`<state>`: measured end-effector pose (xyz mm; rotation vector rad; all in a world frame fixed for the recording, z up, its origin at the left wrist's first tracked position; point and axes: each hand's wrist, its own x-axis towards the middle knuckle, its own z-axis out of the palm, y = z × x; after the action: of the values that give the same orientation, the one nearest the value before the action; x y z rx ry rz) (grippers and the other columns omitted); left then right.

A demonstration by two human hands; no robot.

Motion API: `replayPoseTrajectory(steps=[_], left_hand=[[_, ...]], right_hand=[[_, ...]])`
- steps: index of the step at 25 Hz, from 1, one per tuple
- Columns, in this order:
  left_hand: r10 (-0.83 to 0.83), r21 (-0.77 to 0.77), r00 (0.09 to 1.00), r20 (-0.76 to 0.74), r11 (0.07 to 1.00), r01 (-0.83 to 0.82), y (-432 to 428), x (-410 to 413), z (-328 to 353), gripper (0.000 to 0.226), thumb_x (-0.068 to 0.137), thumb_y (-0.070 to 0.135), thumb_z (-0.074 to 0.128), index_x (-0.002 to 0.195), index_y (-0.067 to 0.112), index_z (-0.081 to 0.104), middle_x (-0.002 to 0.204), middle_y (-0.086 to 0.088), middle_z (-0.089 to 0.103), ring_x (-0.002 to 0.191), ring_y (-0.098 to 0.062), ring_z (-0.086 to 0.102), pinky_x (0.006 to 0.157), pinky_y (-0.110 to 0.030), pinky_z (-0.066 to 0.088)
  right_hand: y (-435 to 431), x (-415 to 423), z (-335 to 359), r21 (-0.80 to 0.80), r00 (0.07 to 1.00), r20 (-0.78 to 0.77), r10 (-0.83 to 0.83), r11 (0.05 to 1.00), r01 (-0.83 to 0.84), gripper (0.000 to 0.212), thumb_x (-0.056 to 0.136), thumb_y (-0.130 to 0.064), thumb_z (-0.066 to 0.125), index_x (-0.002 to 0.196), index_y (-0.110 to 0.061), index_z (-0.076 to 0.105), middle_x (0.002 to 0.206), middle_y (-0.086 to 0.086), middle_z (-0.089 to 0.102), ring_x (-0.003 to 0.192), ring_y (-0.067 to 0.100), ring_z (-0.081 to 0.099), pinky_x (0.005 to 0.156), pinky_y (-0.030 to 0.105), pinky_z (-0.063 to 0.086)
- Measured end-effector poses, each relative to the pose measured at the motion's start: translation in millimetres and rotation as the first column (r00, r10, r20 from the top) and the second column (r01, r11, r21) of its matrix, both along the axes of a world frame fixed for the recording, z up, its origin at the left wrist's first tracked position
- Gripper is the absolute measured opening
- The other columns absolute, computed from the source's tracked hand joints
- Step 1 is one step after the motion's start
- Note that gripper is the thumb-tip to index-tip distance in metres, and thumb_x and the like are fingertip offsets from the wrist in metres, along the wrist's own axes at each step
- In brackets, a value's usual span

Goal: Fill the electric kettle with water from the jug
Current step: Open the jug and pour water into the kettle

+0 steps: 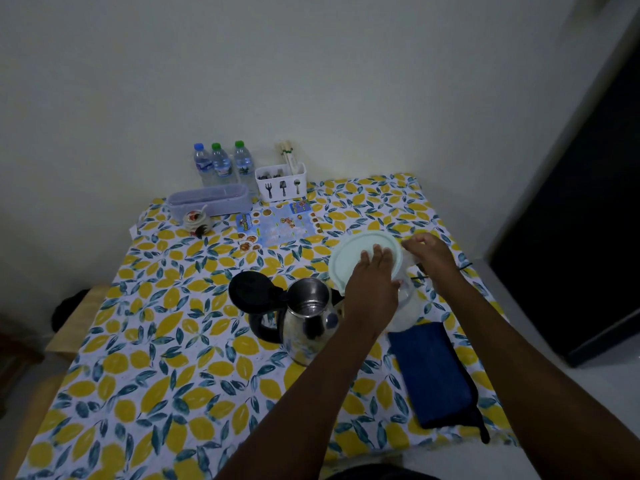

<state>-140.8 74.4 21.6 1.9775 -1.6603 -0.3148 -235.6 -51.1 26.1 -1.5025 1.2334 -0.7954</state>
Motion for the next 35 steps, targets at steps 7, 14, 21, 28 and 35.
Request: replayPoseTrajectory(steps=[7,14,21,28,35], left_hand=[[-0.261,0.158,0.961,0.093,0.957,0.244,-59,-37,-17,0.073,0.092,0.039,0.055,0.149,0.014,0.018,0.159,-0.010,0.017,0.146,-0.027,0.013,0.117,-0.041,0.019],[-0.438,0.145,0.880,0.187,0.898,0.416,-128,-85,-47,0.073,0.091,0.037,0.058,0.148,0.011,0.020,0.159,-0.009,0.017,0.147,-0.028,0.010,0.118,-0.044,0.017],[-0.459,0.208,0.852,0.250,0.885,0.416,-178,-112,-68,0.068,0.095,0.035,0.053,0.148,0.008,0.020,0.159,-0.009,0.017,0.146,-0.030,0.012,0.117,-0.045,0.020],[-0.345,0.161,0.862,0.372,0.938,0.306,-201,-131,-77,0.070,0.083,0.038,0.068,0.139,0.006,0.039,0.147,-0.014,0.044,0.134,-0.036,0.042,0.103,-0.046,0.043],[-0.324,0.143,0.861,0.392,0.946,0.291,-198,-153,-90,0.069,0.088,0.035,0.061,0.142,0.006,0.032,0.151,-0.014,0.036,0.137,-0.035,0.036,0.106,-0.047,0.040]], right_hand=[[-39,-75,-40,0.146,0.984,0.057,-0.170,0.976,0.161,0.016,0.084,-0.024,0.064,0.071,-0.017,0.058,0.064,0.004,0.051,0.050,0.016,0.041,0.042,0.025,0.030],[-102,-150,-69,0.186,0.951,0.112,-0.288,0.946,0.265,0.020,0.079,-0.033,0.067,0.071,-0.016,0.058,0.063,0.006,0.050,0.049,0.016,0.039,0.046,0.026,0.029],[-153,-171,-103,0.323,0.884,0.263,-0.387,0.899,0.297,0.025,0.086,-0.024,0.061,0.063,-0.016,0.056,0.038,-0.008,0.040,0.034,0.007,0.032,0.037,0.019,0.024],[-191,-166,-110,0.354,0.899,0.229,-0.373,0.893,0.280,0.021,0.073,-0.031,0.061,0.059,-0.016,0.057,0.053,0.004,0.042,0.042,0.015,0.034,0.042,0.024,0.027],[-188,-185,-125,0.227,0.933,0.193,-0.303,0.939,0.258,0.026,0.085,-0.020,0.047,0.063,-0.017,0.061,0.073,0.012,0.056,0.057,0.020,0.049,0.055,0.032,0.038]])
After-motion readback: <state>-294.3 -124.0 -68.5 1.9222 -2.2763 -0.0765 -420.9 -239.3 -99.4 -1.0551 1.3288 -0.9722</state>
